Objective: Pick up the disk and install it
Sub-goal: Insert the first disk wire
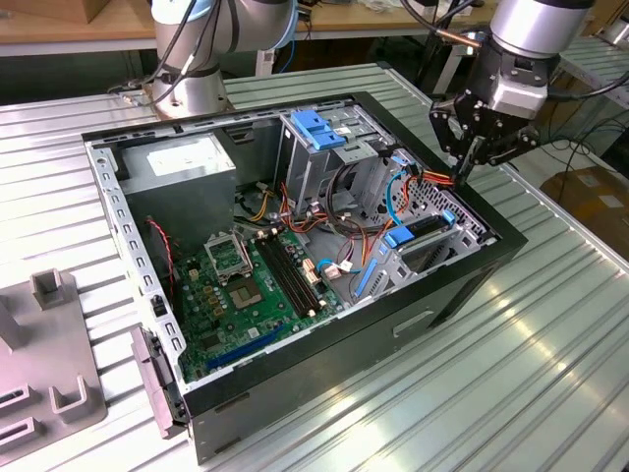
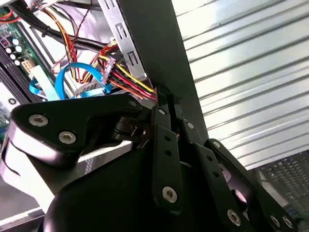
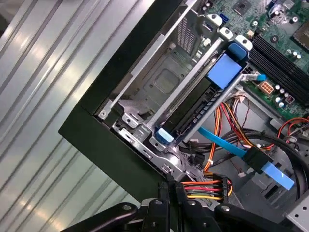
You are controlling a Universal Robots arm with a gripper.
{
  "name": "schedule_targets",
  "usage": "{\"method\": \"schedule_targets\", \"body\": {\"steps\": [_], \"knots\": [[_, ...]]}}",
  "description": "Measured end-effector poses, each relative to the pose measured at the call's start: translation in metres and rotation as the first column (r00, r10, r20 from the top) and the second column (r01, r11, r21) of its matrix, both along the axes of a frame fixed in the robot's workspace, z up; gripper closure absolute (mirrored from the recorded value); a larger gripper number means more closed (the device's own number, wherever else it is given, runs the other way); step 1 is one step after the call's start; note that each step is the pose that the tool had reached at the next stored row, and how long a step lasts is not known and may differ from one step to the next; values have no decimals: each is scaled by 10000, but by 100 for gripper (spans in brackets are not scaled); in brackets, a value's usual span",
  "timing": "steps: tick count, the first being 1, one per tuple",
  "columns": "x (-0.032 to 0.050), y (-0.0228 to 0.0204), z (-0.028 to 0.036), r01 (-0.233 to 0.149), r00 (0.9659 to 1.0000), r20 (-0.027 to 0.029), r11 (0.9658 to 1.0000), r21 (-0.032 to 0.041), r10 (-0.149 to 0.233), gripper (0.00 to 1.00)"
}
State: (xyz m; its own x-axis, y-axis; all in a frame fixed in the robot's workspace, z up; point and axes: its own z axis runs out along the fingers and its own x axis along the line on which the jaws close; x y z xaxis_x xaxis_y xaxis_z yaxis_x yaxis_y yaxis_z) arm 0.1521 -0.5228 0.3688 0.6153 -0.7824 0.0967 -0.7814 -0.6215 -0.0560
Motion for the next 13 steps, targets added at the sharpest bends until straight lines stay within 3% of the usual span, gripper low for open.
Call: {"method": "schedule_targets", "body": {"steps": [4,10,11,13], "knots": [[0,0,-3,792,9969,0,9969,0,-792,84],[0,0,-7,1837,9830,0,9830,0,-1837,84],[0,0,-9,2066,9784,-1,9784,0,-2066,84],[-43,-3,-9,2121,9772,0,9772,0,-2121,84]]}}
